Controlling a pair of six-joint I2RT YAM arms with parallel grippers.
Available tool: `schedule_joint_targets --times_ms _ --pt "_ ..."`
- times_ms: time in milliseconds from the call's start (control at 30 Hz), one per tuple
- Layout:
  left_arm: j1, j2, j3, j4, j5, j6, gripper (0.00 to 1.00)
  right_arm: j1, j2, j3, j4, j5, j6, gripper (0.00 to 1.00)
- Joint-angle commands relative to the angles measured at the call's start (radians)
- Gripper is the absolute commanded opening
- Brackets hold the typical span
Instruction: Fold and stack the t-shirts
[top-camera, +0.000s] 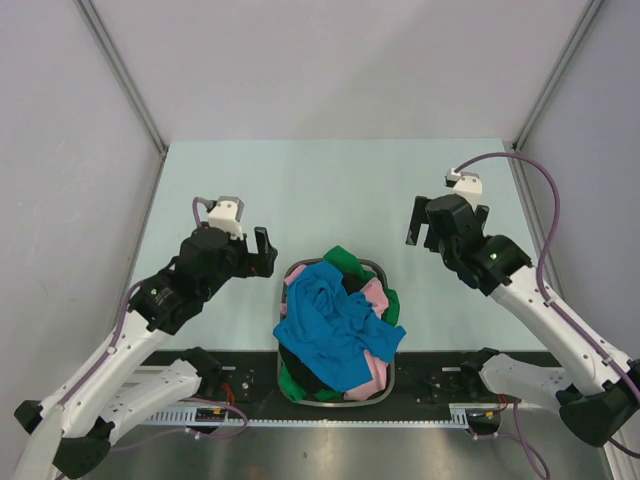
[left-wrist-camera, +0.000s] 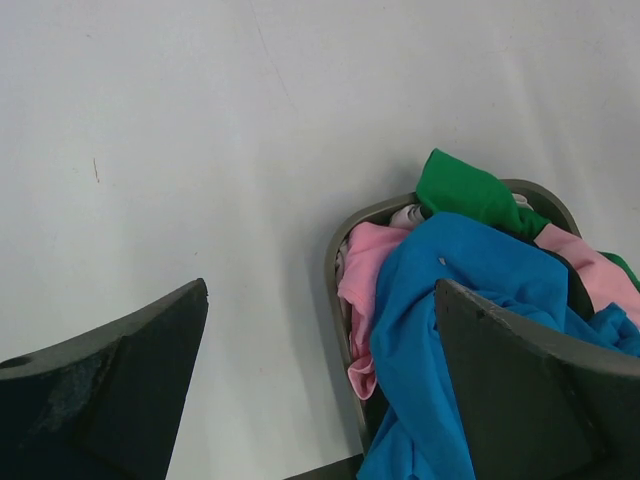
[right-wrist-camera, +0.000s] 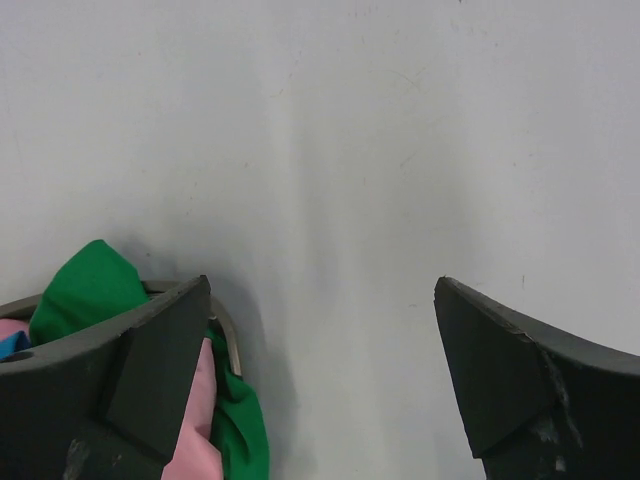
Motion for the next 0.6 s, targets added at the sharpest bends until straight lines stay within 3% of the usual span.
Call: schedule_joint_targets --times_ms 0,367,500,567 --pt "0.003 -0.006 0.055 -0.005 0.012 -0.019 1.0 0.023 -0.085 0.0 0.047 0.028 -0.026 1.0" --pt "0.003 0.072 0.043 0.007 0.118 -0.059 1.0 0.057 -0.067 0.002 0.044 -0.211 -0.11 1.0" --pt "0.003 0.09 -0.009 0.002 0.118 -0.109 1.0 0.173 0.004 0.002 0.036 -0.318 -0.127 1.0" --pt "0.003 0.093 -0.038 0.001 0.095 -0.148 1.0 0.308 0.047 0.002 0.029 -0.283 -0.121 1.0"
